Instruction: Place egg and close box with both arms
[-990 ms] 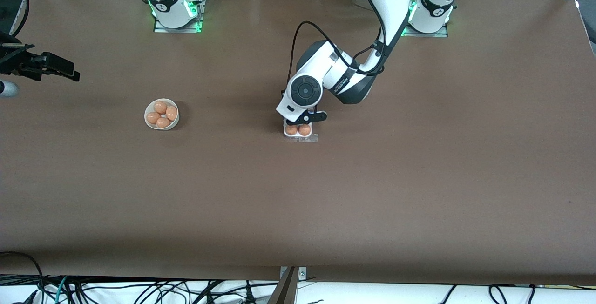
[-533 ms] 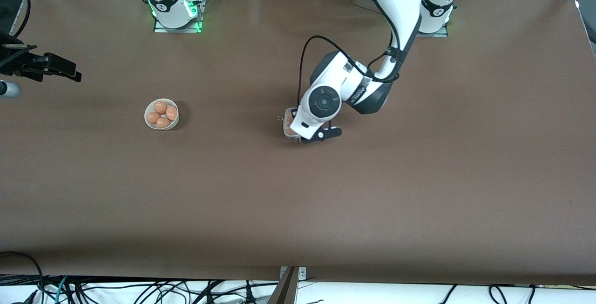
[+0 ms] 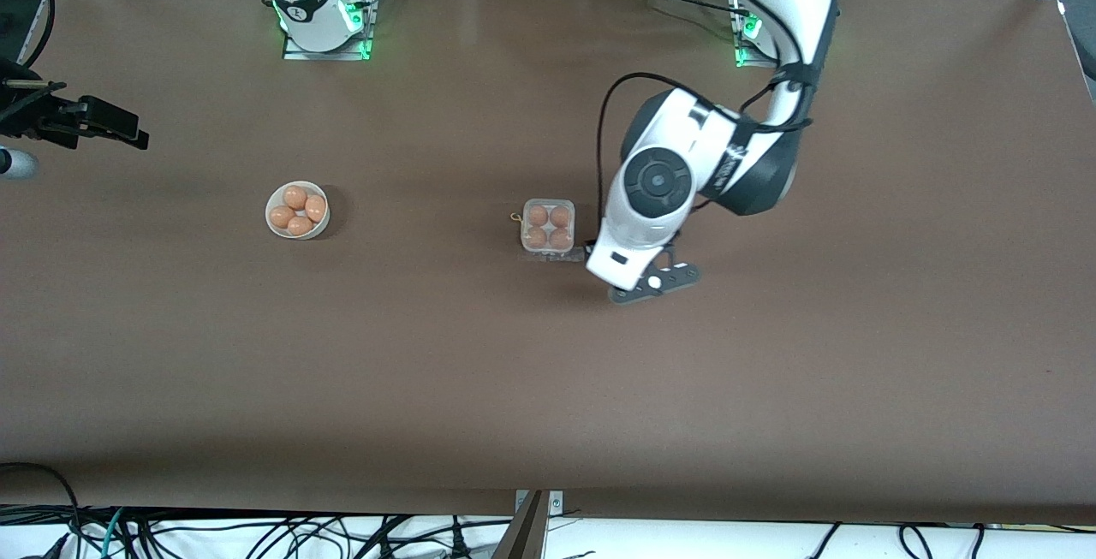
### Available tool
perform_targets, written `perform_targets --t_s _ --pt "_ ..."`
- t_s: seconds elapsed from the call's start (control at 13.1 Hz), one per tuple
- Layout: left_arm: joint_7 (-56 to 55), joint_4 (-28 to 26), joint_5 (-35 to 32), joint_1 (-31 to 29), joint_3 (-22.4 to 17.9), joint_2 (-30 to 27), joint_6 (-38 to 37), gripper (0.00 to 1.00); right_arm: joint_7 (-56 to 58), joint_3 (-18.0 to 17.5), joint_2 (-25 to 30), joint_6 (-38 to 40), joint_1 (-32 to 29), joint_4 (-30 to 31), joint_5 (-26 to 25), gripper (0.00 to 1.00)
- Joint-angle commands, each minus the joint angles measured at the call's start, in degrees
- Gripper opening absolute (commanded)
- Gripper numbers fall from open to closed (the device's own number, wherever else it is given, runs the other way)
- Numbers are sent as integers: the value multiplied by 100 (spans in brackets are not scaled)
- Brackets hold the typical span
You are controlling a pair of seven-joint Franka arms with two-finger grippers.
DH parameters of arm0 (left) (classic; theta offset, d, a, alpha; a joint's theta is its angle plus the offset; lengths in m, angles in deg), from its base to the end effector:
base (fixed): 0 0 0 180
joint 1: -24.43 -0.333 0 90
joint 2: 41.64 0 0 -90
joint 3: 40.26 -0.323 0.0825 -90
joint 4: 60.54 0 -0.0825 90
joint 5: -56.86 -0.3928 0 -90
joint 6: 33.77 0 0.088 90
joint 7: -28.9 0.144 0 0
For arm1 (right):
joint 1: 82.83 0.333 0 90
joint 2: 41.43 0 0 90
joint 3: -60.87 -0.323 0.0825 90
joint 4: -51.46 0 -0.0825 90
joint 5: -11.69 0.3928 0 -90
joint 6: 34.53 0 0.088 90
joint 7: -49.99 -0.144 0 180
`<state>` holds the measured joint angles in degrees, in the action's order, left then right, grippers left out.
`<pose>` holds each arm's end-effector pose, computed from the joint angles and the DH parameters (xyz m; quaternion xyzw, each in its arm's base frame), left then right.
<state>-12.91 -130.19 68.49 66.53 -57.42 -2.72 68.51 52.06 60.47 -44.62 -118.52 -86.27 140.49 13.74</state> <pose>0.6348 -0.3774 0.3467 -0.9886 -0.1446 0.0364 0.0195 0.5620 -0.0245 0.5631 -0.9972 0.0078 0.0709 0.0213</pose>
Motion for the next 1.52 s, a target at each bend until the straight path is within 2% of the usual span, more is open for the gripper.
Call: perform_targets --t_s 0.0,0.38,0.69,0.84,1.14,1.45 --pt "629 39 -144 -61 -428 -288 -348 100 83 75 -6 128 62 -132 -56 100" --pt "1262 56 -153 -509 -473 -473 -490 100 92 75 2 128 62 -132 -56 100" --pt "2132 39 -179 -1308 -360 -938 -490 100 92 75 11 128 62 -132 -56 100" --pt "2580 -14 -336 -1826 -36 -1272 -542 100 92 75 11 128 62 -141 -56 100" --pt "3458 -136 -1215 -2890 931 -1738 -850 100 57 49 11 119 62 -141 -38 100" --pt "4417 -1013 -1234 -3383 1003 -2598 -850 100 31 31 38 128 62 -141 -47 100"
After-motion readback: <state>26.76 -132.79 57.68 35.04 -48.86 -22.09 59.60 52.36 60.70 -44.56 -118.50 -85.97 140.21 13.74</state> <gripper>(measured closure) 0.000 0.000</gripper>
